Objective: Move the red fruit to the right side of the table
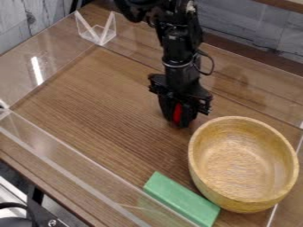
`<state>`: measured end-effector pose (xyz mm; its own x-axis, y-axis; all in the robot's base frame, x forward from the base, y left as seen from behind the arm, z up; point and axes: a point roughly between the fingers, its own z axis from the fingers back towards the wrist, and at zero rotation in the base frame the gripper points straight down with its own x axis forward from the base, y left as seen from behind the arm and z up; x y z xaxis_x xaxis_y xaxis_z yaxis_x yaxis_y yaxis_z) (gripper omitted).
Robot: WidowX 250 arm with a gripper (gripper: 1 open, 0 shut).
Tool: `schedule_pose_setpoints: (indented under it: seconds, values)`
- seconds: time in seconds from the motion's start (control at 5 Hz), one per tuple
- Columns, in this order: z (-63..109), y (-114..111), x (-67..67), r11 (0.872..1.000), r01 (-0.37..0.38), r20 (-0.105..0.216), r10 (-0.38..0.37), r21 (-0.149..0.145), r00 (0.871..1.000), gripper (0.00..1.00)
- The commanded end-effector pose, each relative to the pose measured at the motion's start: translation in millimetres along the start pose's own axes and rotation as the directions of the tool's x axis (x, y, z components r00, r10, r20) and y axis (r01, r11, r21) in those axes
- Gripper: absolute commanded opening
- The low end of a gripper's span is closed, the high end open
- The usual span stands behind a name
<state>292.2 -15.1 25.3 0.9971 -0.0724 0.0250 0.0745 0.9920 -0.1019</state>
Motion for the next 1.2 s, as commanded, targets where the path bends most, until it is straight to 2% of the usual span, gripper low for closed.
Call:
schedule_pose_setpoints:
  seconds: [0.0, 0.2, 0.4, 0.6, 1.0]
  values:
    - [22.6, -1, 11.4, 1.000, -0.012, 0.063, 0.012, 0.001, 0.998, 1.00]
    - [25.1, 0, 12.8, 1.000, -0.018, 0.066, 0.018, 0.001, 0.998, 0.00]
    - [31.4, 1, 13.8, 1.000, -0.032, 0.071, 0.031, 0.000, 0.997, 1.00]
    - [40.3, 3, 14.5, 0.999, -0.052, 0.077, 0.051, 0.000, 0.996, 1.00]
    - [46.0, 9, 20.3, 0.998, -0.070, 0.083, 0.069, 0.004, 0.994, 1.00]
